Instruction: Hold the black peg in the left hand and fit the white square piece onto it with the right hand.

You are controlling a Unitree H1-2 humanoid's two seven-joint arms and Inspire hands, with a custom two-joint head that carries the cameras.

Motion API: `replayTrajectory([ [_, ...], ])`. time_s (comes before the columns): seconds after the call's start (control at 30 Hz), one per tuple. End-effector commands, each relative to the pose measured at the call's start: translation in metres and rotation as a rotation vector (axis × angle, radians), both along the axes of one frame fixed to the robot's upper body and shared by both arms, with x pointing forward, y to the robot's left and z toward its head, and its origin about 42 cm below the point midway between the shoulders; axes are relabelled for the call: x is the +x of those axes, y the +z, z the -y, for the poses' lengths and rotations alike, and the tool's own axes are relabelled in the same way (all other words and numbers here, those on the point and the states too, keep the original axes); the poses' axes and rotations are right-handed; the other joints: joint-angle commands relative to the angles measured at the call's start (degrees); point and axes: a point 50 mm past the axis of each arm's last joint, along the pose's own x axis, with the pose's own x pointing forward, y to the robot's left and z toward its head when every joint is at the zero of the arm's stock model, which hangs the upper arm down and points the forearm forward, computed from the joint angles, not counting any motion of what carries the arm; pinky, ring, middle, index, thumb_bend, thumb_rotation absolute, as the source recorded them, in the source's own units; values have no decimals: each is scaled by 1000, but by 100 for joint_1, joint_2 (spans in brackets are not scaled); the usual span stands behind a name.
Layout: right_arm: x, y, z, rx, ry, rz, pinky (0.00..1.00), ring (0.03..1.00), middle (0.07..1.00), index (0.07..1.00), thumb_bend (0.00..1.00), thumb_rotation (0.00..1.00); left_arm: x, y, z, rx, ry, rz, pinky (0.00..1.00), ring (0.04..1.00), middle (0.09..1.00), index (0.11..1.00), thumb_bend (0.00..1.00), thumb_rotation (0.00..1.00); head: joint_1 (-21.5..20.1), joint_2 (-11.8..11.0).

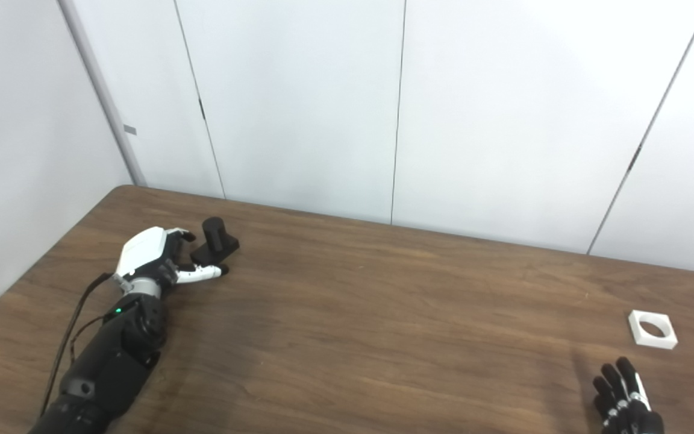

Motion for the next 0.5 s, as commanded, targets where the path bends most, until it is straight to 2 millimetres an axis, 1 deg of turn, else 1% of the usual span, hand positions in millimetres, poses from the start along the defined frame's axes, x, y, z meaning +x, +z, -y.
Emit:
replayTrajectory([
  [0.0,-17,-14,-1,16,-26,-64,1000,958,960,957,613,1000,15,30,-8,56,1,72,1000,966,900,799,842,429,0,5],
  [0.23,-17,-14,-1,18,-28,-62,1000,966,964,959,601,1000,21,30,-4,51,-16,72,1000,954,896,794,839,450,-27,16],
  [0.47,-18,-14,-2,18,-31,-66,1000,969,969,965,598,1000,24,29,-2,48,-22,72,1000,958,896,770,836,437,-26,31],
])
